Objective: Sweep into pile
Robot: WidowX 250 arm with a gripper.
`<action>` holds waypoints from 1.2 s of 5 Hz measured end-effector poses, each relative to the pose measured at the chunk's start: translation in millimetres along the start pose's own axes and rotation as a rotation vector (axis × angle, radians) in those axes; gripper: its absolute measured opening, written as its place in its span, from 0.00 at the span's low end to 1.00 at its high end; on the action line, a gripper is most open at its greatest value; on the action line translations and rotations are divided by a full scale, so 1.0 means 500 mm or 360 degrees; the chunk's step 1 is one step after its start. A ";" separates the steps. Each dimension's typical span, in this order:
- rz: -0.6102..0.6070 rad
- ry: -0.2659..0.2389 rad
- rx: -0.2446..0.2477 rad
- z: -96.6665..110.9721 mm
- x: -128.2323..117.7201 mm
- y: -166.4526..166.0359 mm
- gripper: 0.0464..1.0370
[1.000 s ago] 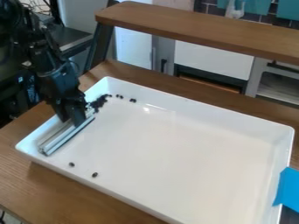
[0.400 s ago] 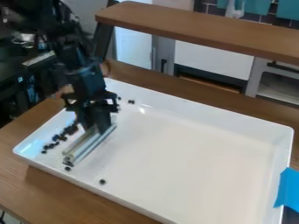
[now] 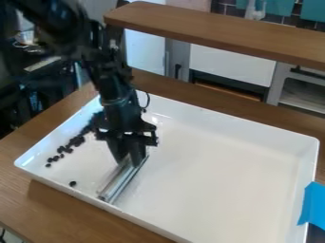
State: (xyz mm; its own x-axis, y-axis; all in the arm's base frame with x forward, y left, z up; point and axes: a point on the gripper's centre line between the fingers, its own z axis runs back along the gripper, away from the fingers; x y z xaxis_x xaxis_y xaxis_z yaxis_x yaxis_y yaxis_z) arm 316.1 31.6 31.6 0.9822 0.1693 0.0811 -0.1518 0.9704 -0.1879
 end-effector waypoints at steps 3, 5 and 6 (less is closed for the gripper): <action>0.0032 -0.0078 0.0025 0.004 0.015 0.030 0.30; -0.0038 -0.0194 0.0074 0.011 0.033 0.110 0.30; -0.0042 -0.0232 0.0107 0.022 0.041 0.171 0.30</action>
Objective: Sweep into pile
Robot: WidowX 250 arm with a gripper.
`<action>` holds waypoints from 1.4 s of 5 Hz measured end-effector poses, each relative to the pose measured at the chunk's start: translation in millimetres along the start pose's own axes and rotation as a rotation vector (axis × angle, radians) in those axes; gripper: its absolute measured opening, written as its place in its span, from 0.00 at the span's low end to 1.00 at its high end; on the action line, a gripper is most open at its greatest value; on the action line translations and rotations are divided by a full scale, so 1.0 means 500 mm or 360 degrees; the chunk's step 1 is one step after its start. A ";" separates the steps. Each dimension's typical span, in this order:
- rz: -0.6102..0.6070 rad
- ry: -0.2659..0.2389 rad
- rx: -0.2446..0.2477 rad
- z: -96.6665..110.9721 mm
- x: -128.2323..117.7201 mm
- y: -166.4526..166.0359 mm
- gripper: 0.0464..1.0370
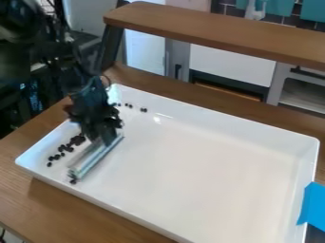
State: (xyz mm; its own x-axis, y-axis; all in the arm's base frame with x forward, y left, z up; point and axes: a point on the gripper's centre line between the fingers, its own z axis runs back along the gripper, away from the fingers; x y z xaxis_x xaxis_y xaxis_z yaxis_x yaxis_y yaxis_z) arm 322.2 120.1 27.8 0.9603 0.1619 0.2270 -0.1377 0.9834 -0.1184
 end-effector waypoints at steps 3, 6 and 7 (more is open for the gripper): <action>0.0011 0.0069 -0.0109 0.025 -0.021 0.086 0.30; 0.0169 0.0123 -0.0375 0.088 0.018 -0.054 0.30; 0.0150 0.0155 -0.0360 0.054 -0.017 -0.086 0.30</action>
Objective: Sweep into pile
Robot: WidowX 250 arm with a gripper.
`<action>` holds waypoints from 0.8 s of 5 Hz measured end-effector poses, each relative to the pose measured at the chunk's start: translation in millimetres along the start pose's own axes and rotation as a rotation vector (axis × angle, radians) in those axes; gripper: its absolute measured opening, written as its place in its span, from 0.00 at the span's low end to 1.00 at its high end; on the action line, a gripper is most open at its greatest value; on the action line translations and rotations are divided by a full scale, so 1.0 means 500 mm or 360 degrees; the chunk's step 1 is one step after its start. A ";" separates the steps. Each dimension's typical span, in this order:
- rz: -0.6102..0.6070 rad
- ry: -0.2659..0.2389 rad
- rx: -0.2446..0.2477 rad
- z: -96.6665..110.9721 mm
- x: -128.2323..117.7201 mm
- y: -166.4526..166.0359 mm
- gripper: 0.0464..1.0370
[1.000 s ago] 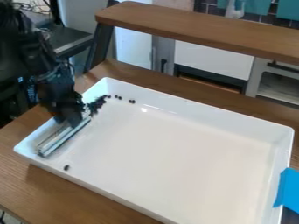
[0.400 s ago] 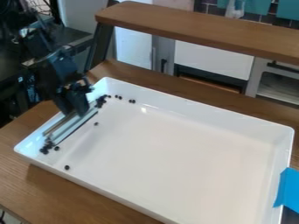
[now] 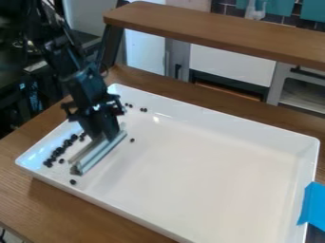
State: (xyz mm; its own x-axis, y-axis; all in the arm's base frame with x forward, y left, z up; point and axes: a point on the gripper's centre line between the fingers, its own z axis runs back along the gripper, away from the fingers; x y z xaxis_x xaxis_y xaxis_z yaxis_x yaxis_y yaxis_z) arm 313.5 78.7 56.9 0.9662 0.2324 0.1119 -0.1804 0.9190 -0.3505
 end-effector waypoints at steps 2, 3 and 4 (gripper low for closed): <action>0.0028 -0.0196 -0.0007 -0.030 -0.004 -0.011 0.30; 0.0076 -0.0235 -0.0057 -0.051 -0.004 -0.012 0.30; 0.0112 -0.0240 -0.0061 -0.051 -0.003 -0.013 0.30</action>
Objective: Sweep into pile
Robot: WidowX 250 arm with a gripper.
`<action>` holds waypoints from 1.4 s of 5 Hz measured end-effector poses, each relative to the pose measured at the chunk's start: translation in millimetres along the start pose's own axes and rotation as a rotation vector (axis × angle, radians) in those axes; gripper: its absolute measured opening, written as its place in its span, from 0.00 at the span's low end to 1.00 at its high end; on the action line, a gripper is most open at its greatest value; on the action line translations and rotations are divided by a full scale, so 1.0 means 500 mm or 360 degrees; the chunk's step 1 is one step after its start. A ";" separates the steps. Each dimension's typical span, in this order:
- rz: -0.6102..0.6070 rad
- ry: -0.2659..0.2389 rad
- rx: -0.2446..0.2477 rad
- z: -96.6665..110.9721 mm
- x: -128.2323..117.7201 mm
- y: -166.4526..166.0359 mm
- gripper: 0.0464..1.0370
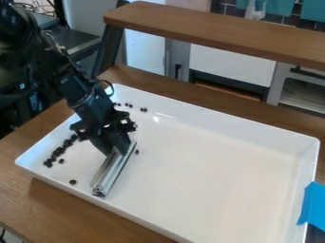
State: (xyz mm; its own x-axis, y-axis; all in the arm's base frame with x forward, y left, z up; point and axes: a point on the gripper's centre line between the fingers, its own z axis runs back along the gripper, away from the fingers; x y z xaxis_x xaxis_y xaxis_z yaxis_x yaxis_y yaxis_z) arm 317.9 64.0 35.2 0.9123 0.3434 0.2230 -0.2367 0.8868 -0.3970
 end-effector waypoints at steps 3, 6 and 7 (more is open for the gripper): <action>0.0100 0.0075 -0.0064 0.026 0.028 -0.113 0.30; 0.0056 -0.0017 0.0100 -0.053 0.003 -0.054 0.30; 0.0013 0.0033 0.0094 -0.032 -0.009 -0.025 0.30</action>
